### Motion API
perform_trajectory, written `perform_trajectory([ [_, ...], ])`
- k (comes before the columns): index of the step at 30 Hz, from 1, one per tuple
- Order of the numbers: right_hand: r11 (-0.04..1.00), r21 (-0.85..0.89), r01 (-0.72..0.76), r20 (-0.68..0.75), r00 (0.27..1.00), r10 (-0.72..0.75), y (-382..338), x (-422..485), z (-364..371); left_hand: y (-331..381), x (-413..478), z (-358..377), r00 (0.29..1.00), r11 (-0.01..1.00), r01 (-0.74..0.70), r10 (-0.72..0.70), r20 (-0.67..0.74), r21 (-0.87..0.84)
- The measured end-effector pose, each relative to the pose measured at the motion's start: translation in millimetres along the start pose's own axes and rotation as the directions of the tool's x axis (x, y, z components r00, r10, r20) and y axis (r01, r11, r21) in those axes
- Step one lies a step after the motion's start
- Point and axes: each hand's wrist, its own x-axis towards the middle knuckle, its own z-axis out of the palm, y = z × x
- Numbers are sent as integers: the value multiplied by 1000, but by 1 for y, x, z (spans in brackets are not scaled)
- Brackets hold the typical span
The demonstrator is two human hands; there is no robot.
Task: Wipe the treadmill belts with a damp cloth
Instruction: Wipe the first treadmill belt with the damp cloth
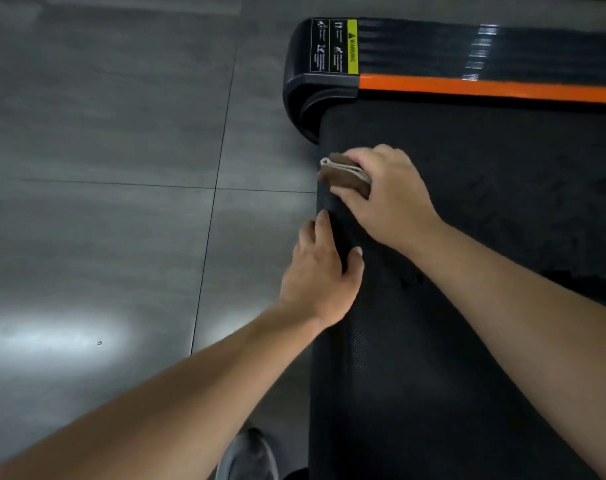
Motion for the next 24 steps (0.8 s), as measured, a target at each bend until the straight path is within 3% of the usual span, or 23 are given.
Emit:
perform_trajectory([
  [2, 990, -93, 107, 9, 994, -107, 7, 1, 12, -2, 5, 12, 999, 994, -19, 15, -40, -110],
  [6, 950, -97, 296, 80, 954, -289, 29, 25, 10, -5, 7, 27, 993, 985, -40, 20, -116, -168],
  [7, 945, -135, 297, 65, 955, -291, 37, 46, 10, -6, 8, 28, 992, 984, -51, 29, -126, -171],
  [9, 969, -190, 160, -36, 985, -170, 54, 96, 7, -8, 10, 29, 989, 982, -71, 47, -141, -177],
  [11, 992, -126, 17, -123, 992, -33, 60, 120, 3, -9, 10, 30, 987, 977, -83, 55, -149, -194],
  [14, 974, -96, 207, -11, 978, -209, 46, 76, 10, -11, 10, 30, 986, 973, -88, 55, -156, -213],
  [17, 922, -48, 384, 127, 918, -376, 44, 38, 3, -10, 8, 28, 986, 970, -85, 50, -158, -228],
  [19, 939, -139, 315, 54, 949, -310, 54, 65, -1, -9, 7, 27, 986, 965, -88, 49, -159, -246],
  [22, 994, -109, 1, -185, 983, -21, 56, 97, 3, -12, 8, 27, 987, 952, -83, 37, -158, -293],
  [24, 992, -93, 81, -139, 986, -93, 43, 74, 12, -13, 7, 27, 988, 948, -80, 34, -152, -307],
])
